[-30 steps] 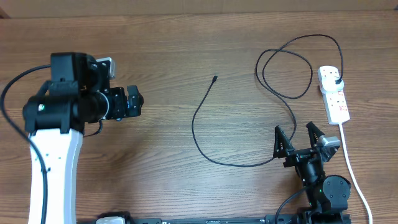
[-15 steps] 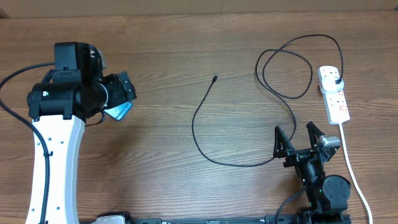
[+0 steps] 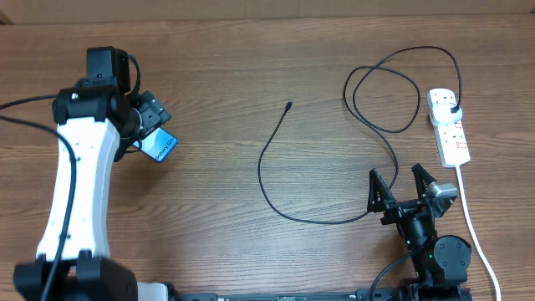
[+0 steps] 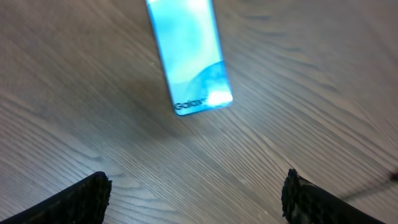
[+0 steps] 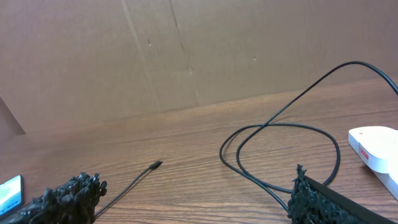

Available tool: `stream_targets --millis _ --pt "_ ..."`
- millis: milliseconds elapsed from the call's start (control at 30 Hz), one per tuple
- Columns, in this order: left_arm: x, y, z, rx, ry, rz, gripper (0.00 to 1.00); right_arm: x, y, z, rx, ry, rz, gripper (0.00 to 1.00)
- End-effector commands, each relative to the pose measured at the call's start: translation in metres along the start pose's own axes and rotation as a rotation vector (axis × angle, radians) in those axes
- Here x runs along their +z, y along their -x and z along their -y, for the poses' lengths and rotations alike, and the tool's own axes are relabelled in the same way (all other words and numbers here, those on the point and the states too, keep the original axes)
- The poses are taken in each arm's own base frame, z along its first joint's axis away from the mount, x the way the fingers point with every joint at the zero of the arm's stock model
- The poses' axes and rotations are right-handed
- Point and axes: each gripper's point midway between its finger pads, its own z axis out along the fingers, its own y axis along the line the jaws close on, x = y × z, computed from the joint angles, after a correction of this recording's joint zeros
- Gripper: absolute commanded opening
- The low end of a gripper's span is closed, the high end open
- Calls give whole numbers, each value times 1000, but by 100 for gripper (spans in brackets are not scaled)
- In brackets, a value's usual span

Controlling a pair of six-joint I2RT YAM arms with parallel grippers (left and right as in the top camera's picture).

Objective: Plug charger to phone and switch on socket
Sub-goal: 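Close the left gripper on the phone's long edges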

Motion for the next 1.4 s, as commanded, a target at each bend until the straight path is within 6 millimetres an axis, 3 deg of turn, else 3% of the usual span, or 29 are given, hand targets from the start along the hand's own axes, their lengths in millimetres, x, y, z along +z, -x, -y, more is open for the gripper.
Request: stream_targets --millis 0,100,200,433,800,967,1367 --pt "32 11 -14 -118 87 -39 91 0 -2 3 -2 -13 4 100" --pt "54 14 -14 -126 111 -63 92 0 -2 3 -2 -13 4 100" --pt "75 19 -12 -143 120 -70 100 0 -2 3 -2 -13 4 100" --pt "119 31 -1 -152 110 -55 100 0 -2 3 -2 -13 4 100" --pt "151 39 -5 -221 124 -49 100 0 -2 3 -2 -13 4 100" --pt "172 35 -15 -253 149 -85 100 0 -2 3 -2 -13 4 100" --pt "198 22 -10 -245 146 -137 100 0 -2 3 -2 -13 4 100"
